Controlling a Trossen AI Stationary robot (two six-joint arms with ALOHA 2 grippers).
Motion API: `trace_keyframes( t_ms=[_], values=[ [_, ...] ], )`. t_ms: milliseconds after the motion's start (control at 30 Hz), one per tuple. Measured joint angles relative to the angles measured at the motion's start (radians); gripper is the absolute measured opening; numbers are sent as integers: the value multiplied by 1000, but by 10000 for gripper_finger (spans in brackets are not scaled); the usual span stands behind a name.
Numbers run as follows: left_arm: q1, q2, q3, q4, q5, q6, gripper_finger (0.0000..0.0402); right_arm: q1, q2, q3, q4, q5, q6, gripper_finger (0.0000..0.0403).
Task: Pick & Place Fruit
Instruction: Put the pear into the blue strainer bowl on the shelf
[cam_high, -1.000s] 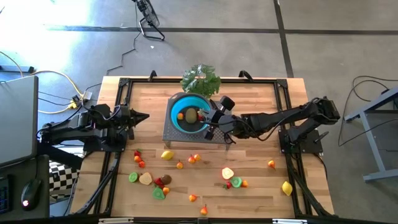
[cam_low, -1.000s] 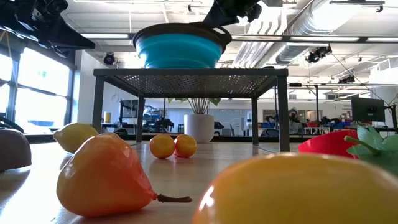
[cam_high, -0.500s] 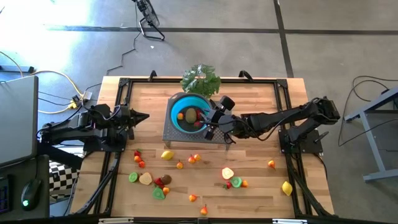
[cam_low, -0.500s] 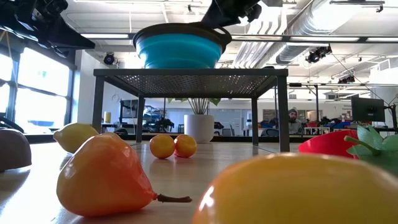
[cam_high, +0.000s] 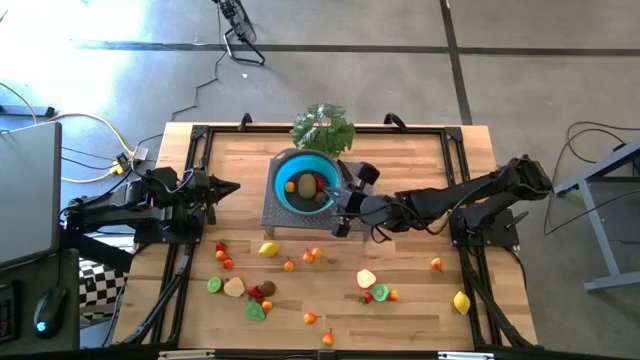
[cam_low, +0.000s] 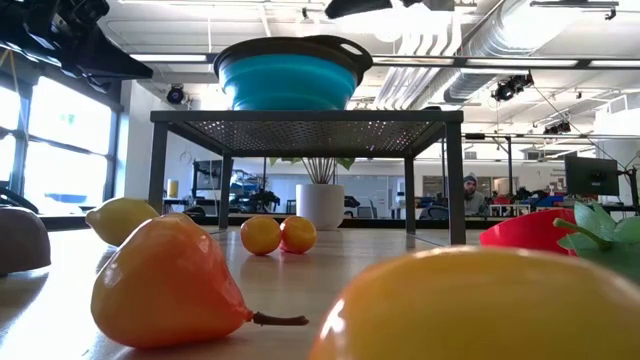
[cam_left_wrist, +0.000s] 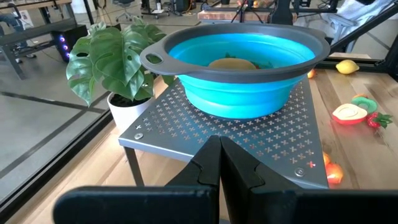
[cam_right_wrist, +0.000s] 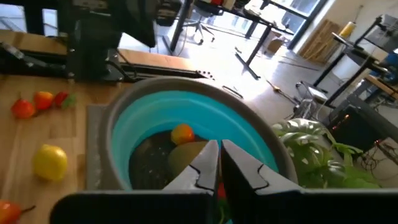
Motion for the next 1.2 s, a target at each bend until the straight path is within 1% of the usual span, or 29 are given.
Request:
trace_keyframes(
  t_ms=[133, 233, 367, 533, 667, 867, 1033, 1133, 1200],
  values=[
    [0, 0, 0, 0, 0, 0, 0, 50, -40, 1, -22, 2, 7, 5],
    [0, 0, 0, 0, 0, 0, 0, 82, -78, 2, -63, -7, 79, 3],
    [0, 0, 0, 0, 0, 0, 0, 114, -133, 1, -207, -11, 289, 3],
    [0, 0, 0, 0, 0, 0, 0, 130, -170, 1, -448, -35, 591, 2],
    [0, 0, 0, 0, 0, 0, 0, 134, -171, 1, -631, -136, 815, 2],
    [0, 0, 0, 0, 0, 0, 0, 134, -171, 1, -862, -358, 1109, 2],
    [0, 0, 0, 0, 0, 0, 0, 150, -171, 1, -994, -508, 1242, 2],
    [0, 0, 0, 0, 0, 0, 0, 175, -171, 1, -1069, -556, 1307, 2],
    [0, 0, 0, 0, 0, 0, 0, 197, -171, 1, -1108, -562, 1348, 2]
  ],
)
